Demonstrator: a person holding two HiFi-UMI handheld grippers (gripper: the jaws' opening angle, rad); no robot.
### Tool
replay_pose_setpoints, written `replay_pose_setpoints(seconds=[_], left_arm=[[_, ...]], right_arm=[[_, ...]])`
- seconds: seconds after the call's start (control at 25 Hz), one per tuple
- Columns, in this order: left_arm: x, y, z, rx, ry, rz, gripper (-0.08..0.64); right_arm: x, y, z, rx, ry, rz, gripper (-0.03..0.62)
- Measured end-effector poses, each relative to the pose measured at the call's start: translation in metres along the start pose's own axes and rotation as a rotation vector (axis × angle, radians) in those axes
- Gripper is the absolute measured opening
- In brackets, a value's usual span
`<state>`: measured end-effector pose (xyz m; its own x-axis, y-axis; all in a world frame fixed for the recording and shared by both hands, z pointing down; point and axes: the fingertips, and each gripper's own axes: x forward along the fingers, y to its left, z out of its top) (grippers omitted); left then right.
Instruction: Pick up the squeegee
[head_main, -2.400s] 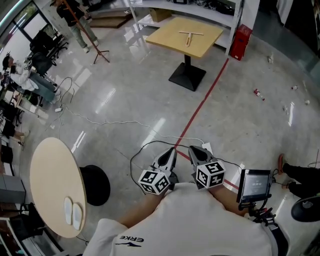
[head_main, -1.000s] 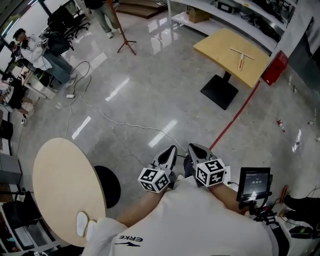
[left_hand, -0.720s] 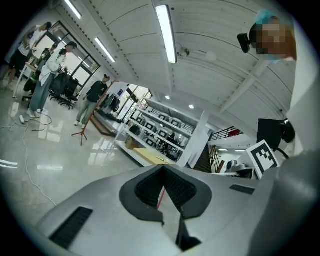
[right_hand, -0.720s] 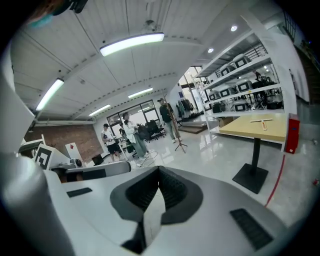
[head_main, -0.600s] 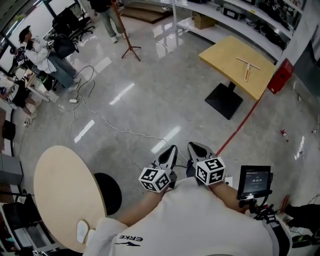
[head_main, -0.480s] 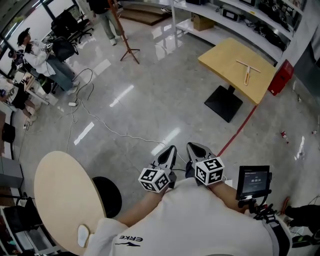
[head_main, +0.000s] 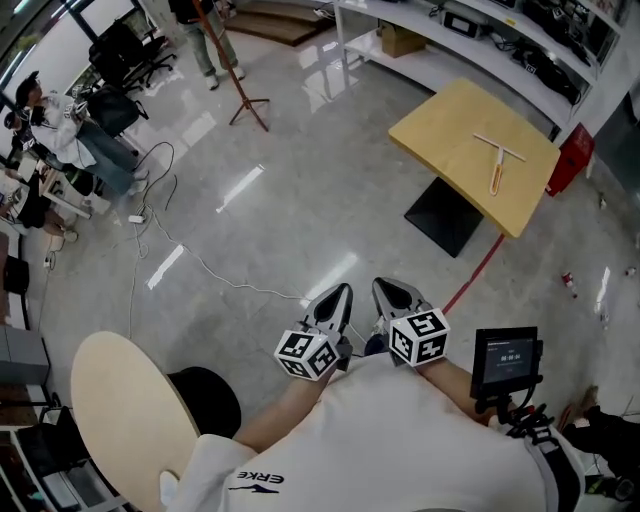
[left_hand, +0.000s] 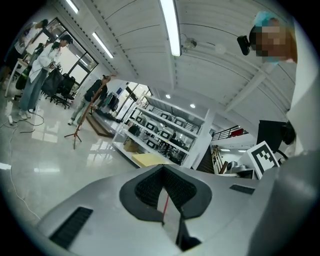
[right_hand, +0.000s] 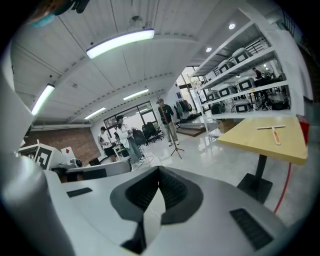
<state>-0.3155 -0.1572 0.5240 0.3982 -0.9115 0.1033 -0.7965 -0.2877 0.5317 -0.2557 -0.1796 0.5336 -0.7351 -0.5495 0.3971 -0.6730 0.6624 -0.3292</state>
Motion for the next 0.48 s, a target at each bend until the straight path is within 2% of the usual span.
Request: replay_pose_setpoints(seconds=[0.28,0.48], left_arm=[[0.071,0.016,0.014,0.012,0.016,0.003,0.005],[0.106,0.004,0.016,0.028,0.059,-0.023,0.005]], right_arm=[[0.034,-0.056,0.03,0.021,-0.019,-0.003,0.005],[0.029,-0.087,0.046,0.054,-0.038,-0.024,0.005]])
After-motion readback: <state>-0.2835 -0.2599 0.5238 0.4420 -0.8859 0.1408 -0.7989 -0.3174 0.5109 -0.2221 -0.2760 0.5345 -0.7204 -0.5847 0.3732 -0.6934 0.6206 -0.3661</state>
